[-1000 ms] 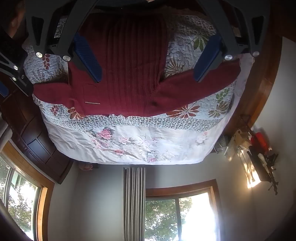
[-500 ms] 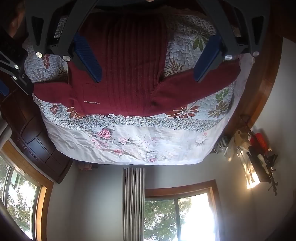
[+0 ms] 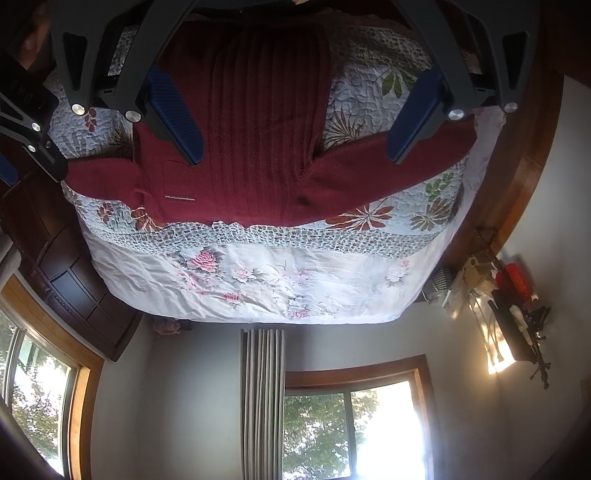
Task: Fold small clothes
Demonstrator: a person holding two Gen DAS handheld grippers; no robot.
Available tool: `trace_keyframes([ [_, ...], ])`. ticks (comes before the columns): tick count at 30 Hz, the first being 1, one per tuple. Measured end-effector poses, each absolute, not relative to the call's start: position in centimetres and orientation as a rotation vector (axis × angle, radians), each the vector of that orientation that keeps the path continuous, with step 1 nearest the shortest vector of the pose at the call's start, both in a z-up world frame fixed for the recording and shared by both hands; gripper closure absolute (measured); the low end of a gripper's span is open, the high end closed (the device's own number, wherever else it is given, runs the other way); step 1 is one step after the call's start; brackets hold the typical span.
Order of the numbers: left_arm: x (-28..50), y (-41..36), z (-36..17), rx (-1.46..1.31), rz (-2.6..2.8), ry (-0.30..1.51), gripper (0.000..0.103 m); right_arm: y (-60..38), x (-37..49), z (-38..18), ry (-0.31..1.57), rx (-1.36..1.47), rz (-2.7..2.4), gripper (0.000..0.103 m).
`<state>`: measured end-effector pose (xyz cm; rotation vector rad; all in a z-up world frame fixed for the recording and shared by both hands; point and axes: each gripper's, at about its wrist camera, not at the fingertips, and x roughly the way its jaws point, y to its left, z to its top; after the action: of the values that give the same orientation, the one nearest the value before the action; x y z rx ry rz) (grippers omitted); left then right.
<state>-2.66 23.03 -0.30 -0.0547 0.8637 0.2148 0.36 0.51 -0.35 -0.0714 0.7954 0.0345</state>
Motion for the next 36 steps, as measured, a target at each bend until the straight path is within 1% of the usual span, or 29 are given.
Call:
trace_keyframes([
  [36,-2.4,23.04,-0.03,-0.052,0.217,0.855,0.004,0.15,0.42,-0.56,0.801,-0.059,0.025,0.003],
])
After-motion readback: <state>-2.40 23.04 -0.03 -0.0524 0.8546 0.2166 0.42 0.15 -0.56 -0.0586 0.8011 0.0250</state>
